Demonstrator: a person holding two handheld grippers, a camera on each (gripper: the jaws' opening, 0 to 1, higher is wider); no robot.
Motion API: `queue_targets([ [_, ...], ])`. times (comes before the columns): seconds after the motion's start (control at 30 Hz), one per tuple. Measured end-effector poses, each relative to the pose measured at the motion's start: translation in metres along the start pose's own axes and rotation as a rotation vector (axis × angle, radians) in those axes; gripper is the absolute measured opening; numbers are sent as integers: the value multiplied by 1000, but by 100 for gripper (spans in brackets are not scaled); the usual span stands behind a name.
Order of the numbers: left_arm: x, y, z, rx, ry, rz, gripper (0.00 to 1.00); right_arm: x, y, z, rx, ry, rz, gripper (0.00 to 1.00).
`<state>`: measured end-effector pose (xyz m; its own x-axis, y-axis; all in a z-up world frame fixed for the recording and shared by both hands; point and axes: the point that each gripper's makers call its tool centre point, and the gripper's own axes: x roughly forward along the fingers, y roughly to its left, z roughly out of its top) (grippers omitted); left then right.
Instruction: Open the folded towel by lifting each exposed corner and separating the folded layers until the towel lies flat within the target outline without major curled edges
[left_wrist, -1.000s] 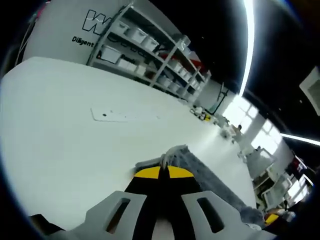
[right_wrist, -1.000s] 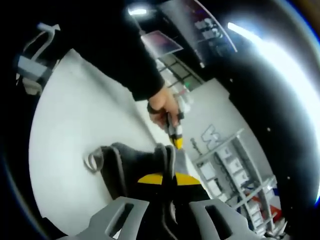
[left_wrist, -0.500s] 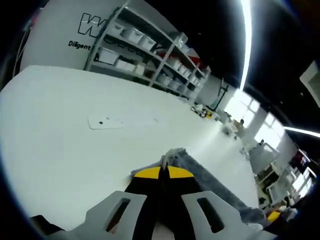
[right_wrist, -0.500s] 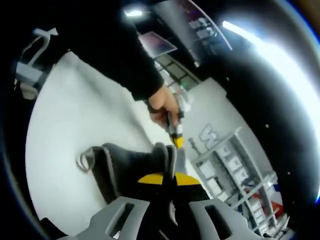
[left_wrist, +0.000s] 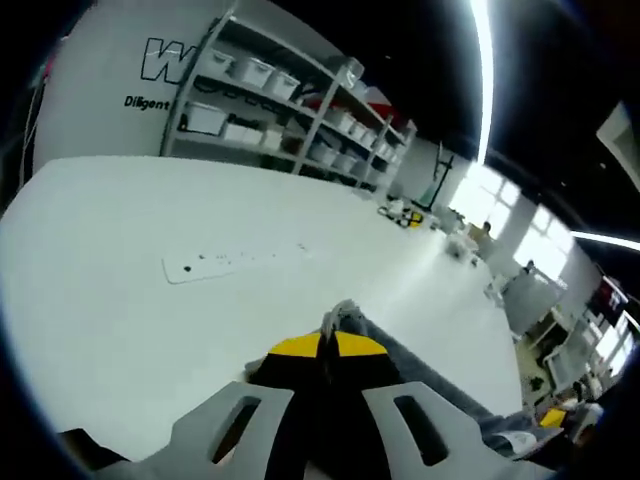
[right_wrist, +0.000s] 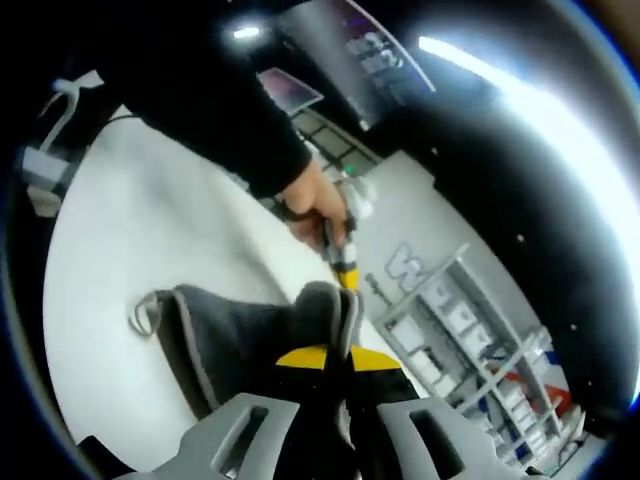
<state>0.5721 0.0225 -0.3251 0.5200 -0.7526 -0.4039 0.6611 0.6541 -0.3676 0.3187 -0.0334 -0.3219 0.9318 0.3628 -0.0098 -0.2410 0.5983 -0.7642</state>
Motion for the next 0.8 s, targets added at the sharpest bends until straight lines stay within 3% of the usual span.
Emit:
queue_targets([
  [0.3,4,-9,8,75,-1,-11,1,-4,-14,-6,37,-4,-20,0],
  [0.8,13,-24,24,102,13,9,1,-10,-33,-19,94,-2,-52,0],
])
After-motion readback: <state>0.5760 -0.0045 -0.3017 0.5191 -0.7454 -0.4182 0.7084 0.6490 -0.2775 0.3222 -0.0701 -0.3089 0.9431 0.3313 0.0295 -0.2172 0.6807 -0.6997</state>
